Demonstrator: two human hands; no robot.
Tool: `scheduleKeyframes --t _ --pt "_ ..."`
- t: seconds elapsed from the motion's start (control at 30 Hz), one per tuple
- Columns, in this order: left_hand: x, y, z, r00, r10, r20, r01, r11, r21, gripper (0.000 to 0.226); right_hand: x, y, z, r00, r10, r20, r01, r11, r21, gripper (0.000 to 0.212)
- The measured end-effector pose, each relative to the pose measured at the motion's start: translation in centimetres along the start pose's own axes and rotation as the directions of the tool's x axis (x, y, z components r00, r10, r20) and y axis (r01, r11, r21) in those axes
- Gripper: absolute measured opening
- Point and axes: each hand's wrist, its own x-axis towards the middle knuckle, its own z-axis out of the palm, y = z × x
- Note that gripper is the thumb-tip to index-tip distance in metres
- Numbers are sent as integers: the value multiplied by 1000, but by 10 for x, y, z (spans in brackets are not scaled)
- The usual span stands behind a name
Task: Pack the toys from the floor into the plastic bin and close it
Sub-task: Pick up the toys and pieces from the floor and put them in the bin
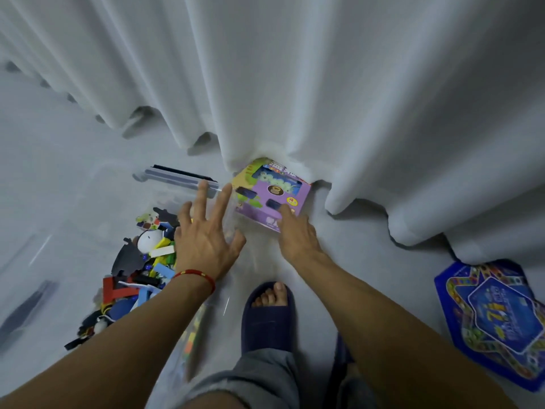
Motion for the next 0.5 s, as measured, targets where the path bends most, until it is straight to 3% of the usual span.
scheduleKeyframes --t 0.2,0.23,0.3,0.33,0.4,0.47,0.5 --pt "1 10 -19 992 -47 114 41 998 53 81 -38 -2 -99 998 36 54 -52 942 332 29" --pt "3 21 -33 991 -86 104 88 996 -8 76 -50 -5 -111 998 22 60 -44 920 389 24" --pt "9 47 -68 985 -168 50 175 940 -293 73 -73 -16 -132 998 -53 46 29 909 415 17" --pt "9 59 -88 978 -204 48 200 841 -503 75 -84 -26 -140 996 -80 30 61 912 406 18" --pt "3 74 -133 962 -223 155 243 450 -860 71 -107 -55 -154 986 -166 -16 163 937 310 23" --pt "-13 73 -166 962 -171 212 234 125 -964 49 -129 -84 -161 948 -318 -8 314 932 182 24" --pt "-22 64 -176 959 -220 178 197 68 -978 39 -140 -98 -162 917 -399 12 394 909 134 24"
